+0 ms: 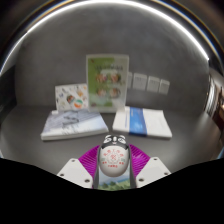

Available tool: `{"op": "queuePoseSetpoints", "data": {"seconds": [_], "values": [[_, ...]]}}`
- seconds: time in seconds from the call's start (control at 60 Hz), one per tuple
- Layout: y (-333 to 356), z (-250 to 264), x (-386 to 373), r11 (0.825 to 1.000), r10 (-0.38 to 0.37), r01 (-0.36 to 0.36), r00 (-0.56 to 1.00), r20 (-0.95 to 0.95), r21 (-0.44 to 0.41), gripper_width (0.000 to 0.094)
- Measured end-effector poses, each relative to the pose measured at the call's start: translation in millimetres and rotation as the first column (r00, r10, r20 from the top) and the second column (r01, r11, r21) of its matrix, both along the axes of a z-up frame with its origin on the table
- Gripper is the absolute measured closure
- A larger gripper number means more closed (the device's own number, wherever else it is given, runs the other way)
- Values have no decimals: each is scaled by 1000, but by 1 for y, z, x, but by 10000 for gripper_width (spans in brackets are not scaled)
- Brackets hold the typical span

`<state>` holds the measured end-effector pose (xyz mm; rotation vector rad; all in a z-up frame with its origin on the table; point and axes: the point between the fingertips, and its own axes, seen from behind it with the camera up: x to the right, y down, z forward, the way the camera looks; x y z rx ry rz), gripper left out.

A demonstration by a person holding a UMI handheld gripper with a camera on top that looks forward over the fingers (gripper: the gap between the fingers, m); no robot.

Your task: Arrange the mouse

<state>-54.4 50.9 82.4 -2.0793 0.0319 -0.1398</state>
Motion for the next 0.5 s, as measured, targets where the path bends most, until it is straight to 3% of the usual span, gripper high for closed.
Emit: {"op": "queuePoseSetpoints", "data": {"seconds": [0.133,0.233,0.317,0.433,0.5], "values": [[-2,-68,23,993,51,-59,996,-79,-101,508],[-5,-90,18,983,108,-124,987,-116,-136,505],[-2,-91,16,983,125,-142,982,-139,-115,506],[-3,-91,15,977,154,-171,979,-135,-127,362],[-14,-88,11,972,171,-193,973,-153,-137,155]]}}
